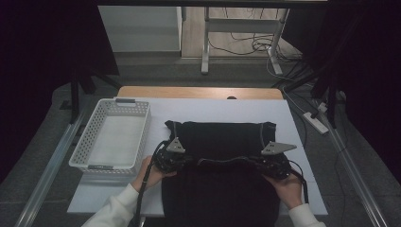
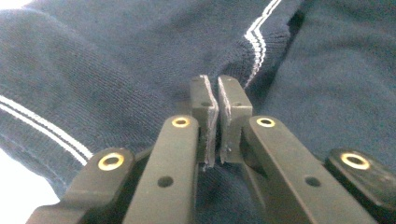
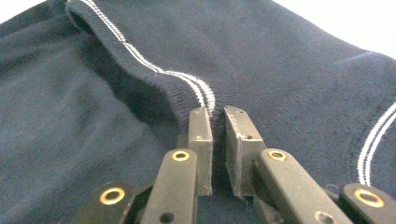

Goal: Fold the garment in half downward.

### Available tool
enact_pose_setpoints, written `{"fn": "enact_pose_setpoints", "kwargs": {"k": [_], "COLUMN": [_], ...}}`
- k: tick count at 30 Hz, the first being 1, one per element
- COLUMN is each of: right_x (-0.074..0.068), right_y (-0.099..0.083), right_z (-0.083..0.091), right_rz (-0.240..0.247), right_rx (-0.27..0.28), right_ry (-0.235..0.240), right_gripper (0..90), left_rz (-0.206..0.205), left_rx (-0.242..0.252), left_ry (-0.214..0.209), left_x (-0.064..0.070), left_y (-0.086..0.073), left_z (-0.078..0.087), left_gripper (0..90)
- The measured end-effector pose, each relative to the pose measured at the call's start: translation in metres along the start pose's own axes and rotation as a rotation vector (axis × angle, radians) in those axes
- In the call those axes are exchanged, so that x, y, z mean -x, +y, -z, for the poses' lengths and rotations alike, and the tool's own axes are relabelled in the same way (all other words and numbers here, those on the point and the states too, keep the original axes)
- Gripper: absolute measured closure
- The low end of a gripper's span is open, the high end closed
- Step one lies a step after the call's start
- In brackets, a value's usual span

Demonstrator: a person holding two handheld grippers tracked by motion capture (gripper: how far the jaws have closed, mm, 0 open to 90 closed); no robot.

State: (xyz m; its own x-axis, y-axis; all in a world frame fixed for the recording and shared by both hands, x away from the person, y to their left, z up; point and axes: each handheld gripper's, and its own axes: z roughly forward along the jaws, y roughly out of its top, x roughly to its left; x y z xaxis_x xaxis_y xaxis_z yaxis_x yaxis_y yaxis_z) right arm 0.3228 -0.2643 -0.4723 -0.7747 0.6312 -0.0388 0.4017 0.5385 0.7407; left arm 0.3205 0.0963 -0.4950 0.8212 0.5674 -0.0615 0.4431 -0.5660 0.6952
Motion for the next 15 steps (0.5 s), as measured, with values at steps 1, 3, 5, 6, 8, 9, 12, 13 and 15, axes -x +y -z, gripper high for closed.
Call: {"fn": "enact_pose_setpoints", "kwargs": {"k": [1, 3, 5, 6, 8, 9, 12, 13, 15], "right_x": [-0.002, -0.005, -0.008, -0.009, -0.011, -0.012, -0.016, -0.017, -0.018], "right_y": [-0.001, -0.004, -0.006, -0.007, -0.010, -0.011, -0.015, -0.016, -0.017], "right_z": [0.000, 0.000, 0.001, 0.002, 0.003, 0.004, 0.004, 0.005, 0.006], "right_rz": [-0.002, 0.001, 0.001, 0.002, -0.003, -0.004, 0.000, 0.001, -0.001], "right_rx": [-0.003, -0.010, -0.015, -0.014, -0.016, -0.018, -0.027, -0.028, -0.030], "right_ry": [0.002, 0.008, 0.012, 0.016, 0.022, 0.023, 0.028, 0.030, 0.032], "right_gripper": [80.8, 80.8, 80.7, 80.8, 80.8, 80.8, 80.7, 80.7, 80.7], "left_rz": [0.002, 0.008, 0.011, 0.013, 0.014, 0.010, 0.007, 0.008, 0.009], "left_rx": [-0.005, -0.008, -0.006, -0.006, -0.007, -0.011, -0.010, -0.010, -0.008], "left_ry": [-0.003, -0.006, -0.009, -0.009, -0.013, -0.013, -0.015, -0.014, -0.017], "left_x": [0.000, 0.001, 0.002, 0.004, 0.006, 0.007, 0.010, 0.011, 0.011], "left_y": [-0.001, -0.003, -0.005, -0.007, -0.010, -0.011, -0.013, -0.013, -0.014], "left_z": [-0.001, 0.000, 0.001, 0.001, 0.002, 0.002, 0.003, 0.003, 0.004], "left_gripper": [85.1, 85.1, 85.1, 85.1, 85.1, 85.1, 85.1, 85.1, 85.1]}}
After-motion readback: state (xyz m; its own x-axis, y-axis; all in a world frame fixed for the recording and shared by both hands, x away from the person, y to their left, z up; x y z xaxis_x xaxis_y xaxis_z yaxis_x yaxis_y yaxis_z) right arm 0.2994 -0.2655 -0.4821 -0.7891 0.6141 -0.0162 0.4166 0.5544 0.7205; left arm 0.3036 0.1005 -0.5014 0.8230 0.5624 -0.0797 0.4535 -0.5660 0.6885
